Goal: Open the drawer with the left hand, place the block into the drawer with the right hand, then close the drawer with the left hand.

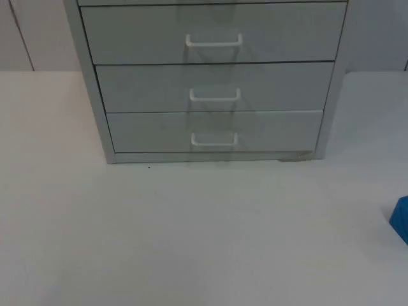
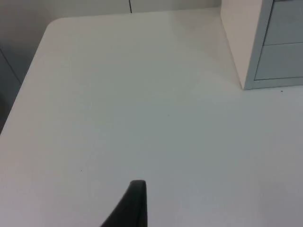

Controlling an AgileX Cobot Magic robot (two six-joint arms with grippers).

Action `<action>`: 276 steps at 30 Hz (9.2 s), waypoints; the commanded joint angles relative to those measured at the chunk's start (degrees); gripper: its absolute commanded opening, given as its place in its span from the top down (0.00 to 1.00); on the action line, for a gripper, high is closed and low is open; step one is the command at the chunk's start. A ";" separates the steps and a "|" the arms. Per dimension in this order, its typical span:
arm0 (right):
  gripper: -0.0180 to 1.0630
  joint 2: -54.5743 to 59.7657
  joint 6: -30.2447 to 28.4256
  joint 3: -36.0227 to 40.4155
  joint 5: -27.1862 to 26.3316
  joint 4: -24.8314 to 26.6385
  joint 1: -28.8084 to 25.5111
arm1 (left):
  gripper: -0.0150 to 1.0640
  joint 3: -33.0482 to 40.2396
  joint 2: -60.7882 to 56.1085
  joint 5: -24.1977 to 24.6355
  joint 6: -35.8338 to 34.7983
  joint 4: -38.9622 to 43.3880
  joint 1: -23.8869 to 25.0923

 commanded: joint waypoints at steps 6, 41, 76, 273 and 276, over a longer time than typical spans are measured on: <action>0.01 6.62 0.06 -3.88 -3.86 -0.05 -0.34 | 0.01 -0.84 1.27 -1.76 -0.05 0.00 0.12; 0.01 50.13 -0.58 -8.82 -16.49 0.03 -0.34 | 0.05 -6.11 41.12 -15.63 2.40 -5.96 0.12; 0.01 50.12 -0.11 -8.82 -17.75 -0.18 -0.34 | 0.44 -23.59 83.45 -25.22 16.84 -3.29 -42.96; 0.01 50.12 -0.01 -8.57 -19.10 0.04 -0.34 | 0.37 -31.15 78.98 -13.70 18.74 -18.10 -12.15; 0.01 50.12 -0.01 -8.57 -19.10 0.04 -0.34 | 0.37 -31.15 76.24 -11.09 17.53 -18.80 -7.01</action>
